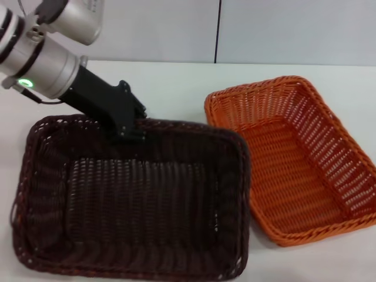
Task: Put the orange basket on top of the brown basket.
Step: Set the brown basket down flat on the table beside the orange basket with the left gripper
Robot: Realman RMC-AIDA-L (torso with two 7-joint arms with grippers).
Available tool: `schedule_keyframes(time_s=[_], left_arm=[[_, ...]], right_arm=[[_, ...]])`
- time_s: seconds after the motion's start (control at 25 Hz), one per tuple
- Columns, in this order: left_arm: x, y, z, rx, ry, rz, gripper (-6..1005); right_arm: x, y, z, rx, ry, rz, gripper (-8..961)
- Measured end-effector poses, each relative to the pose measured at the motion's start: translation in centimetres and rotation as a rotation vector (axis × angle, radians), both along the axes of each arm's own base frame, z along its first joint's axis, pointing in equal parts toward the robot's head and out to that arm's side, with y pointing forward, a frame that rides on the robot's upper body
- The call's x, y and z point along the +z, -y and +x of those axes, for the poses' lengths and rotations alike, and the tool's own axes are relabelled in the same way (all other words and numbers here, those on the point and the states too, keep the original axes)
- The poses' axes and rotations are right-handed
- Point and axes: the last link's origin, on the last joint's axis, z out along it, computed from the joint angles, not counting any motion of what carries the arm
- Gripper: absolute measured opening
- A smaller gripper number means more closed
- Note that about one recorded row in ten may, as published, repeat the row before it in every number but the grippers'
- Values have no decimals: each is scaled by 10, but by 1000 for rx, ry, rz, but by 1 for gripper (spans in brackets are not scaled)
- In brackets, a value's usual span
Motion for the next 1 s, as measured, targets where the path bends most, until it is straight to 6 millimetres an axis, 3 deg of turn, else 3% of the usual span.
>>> schedule_keyframes(time_s=[0.16, 0.28, 0.52, 1.0], left_arm=[[-7, -10, 2, -9, 15, 71, 279], [-10, -19, -9, 6, 25, 174, 285], [-15, -13, -16, 8, 28, 157, 296], [-17, -8, -8, -16, 24, 150, 318]], right_arm=[[-1, -1, -1, 4, 5, -4, 793], [0, 0, -2, 11, 8, 1, 792], [1, 1, -4, 19, 11, 6, 792], [1, 2, -4, 21, 13, 7, 794]])
